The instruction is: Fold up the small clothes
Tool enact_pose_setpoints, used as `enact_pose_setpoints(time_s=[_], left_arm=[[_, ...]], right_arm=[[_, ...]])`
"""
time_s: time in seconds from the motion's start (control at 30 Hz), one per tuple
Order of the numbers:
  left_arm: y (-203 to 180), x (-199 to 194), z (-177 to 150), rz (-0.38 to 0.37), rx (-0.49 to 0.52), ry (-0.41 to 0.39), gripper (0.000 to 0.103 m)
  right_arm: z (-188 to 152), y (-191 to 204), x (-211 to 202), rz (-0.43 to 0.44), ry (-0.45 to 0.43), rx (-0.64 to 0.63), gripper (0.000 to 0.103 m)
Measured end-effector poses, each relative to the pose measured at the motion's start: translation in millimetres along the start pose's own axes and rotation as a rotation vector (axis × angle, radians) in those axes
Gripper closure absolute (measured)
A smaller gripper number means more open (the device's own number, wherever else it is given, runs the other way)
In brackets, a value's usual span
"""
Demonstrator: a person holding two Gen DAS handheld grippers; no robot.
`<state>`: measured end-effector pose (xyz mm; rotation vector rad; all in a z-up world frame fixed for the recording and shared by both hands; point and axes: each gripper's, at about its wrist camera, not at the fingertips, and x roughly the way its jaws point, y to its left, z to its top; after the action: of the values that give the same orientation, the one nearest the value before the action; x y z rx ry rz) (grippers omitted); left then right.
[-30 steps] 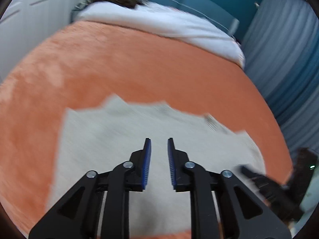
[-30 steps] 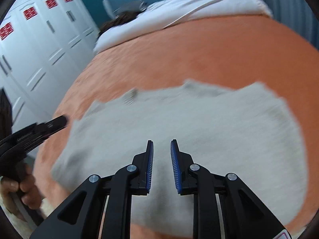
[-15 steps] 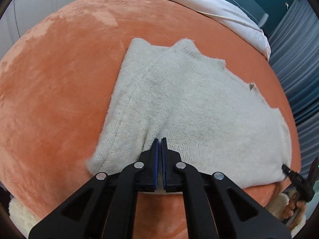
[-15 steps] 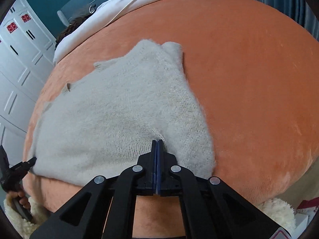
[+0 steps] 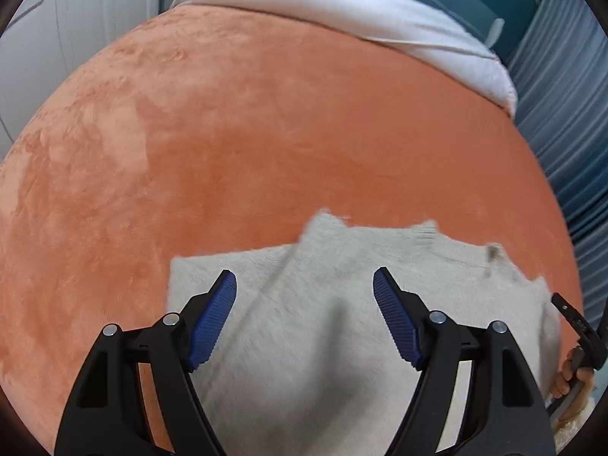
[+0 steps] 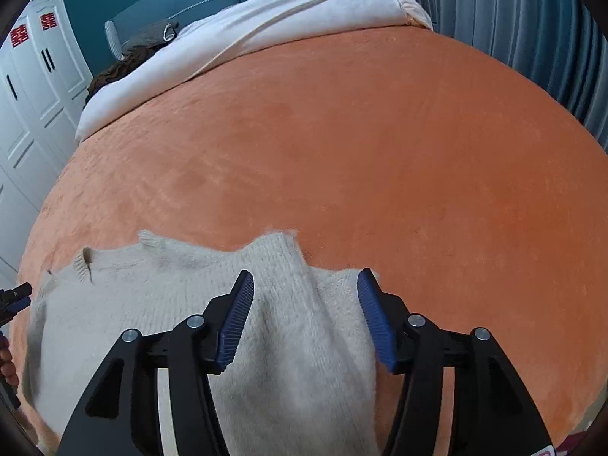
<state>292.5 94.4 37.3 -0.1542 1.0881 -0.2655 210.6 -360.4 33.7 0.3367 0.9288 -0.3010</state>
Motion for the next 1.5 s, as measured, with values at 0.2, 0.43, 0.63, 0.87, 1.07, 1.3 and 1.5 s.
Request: enact_pose_setpoints(time_s=[0.2, 0.43, 0.63, 0.87, 1.07, 1.3, 1.5], left_arm=[[-14, 0, -5, -0.068, 0.041, -0.017, 0.093], [3, -9, 7, 0.004, 0.049, -0.053, 0.093], [16, 12, -5, 0.014, 0.014, -0.011, 0.092], [8, -4, -8, 0.005, 0.007, -0.040, 0.085], [-48, -78, -61, -0.063, 0.056, -0.145, 0.087], [-94, -41, -134, -0.103, 0.080, 0.042, 0.084], [-22, -57, -143, -0.027, 0.010, 0.028, 0.087]], right_arm=[[-2, 6, -7, 0.076, -0.030, 0.017, 0.095], [5, -13, -28, 0.056, -0.134, 0.045, 0.096], [-4, -26, -21, 0.105, -0.148, 0.142, 0.097], [-12, -10, -18, 0.032, -0.066, 0.076, 0.089], [-69, 73, -81, 0.240, -0.088, -0.054, 0.086], [-137, 144, -48, 0.345, 0.104, -0.182, 0.094], [-134, 5, -62, 0.082, 0.063, 0.018, 0.100]])
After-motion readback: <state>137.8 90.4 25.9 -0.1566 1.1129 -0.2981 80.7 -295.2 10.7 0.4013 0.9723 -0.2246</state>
